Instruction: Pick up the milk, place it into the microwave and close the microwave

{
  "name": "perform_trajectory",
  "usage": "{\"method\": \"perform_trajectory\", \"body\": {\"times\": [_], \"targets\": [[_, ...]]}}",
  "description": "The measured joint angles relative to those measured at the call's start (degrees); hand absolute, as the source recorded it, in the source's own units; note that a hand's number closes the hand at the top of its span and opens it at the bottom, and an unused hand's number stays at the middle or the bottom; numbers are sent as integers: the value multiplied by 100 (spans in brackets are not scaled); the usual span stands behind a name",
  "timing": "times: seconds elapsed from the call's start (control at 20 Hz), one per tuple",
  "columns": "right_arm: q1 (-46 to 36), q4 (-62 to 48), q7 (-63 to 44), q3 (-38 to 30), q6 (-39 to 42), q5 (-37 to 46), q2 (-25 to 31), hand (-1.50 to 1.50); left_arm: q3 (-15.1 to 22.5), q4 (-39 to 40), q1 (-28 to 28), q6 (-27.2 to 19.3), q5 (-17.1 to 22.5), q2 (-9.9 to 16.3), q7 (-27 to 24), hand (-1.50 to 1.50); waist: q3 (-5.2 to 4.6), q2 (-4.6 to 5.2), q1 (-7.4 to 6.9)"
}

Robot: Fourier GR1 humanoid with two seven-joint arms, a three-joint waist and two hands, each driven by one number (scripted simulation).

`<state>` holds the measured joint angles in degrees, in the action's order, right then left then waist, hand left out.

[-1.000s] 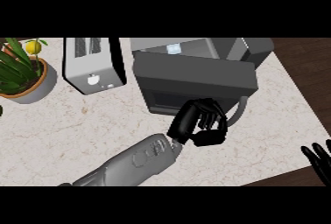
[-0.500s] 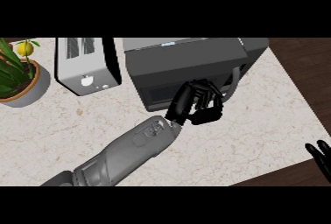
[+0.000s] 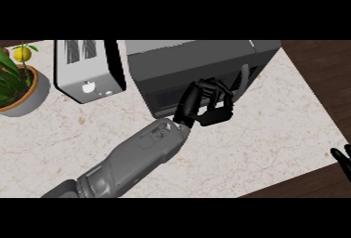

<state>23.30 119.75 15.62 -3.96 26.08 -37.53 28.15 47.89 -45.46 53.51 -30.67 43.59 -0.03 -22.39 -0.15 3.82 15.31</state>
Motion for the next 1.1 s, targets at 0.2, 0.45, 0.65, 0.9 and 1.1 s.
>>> {"method": "perform_trajectory", "body": {"times": [0.2, 0.45, 0.65, 0.9, 1.1], "targets": [[-63, 45, -49, -10, 4, -104, 33, -150, -23, -19, -12, -36, 238, -1, -110, 150, 5, 4, 25], [-90, 123, -102, 16, 90, -200, 105, -150, 12, 9, -26, -144, 392, -2, -378, 150, 8, 14, 65], [-136, 190, -136, 30, 194, -295, 186, -150, 30, 14, -36, -211, 518, -1, -589, 150, 8, 33, 95], [-170, 270, -188, 58, 294, -399, 274, -150, 59, 34, -35, -311, 652, -1, -792, 150, 9, 48, 132], [-191, 342, -234, 76, 356, -469, 341, -150, 86, 52, -23, -355, 754, -2, -918, 150, 9, 59, 151]]}}
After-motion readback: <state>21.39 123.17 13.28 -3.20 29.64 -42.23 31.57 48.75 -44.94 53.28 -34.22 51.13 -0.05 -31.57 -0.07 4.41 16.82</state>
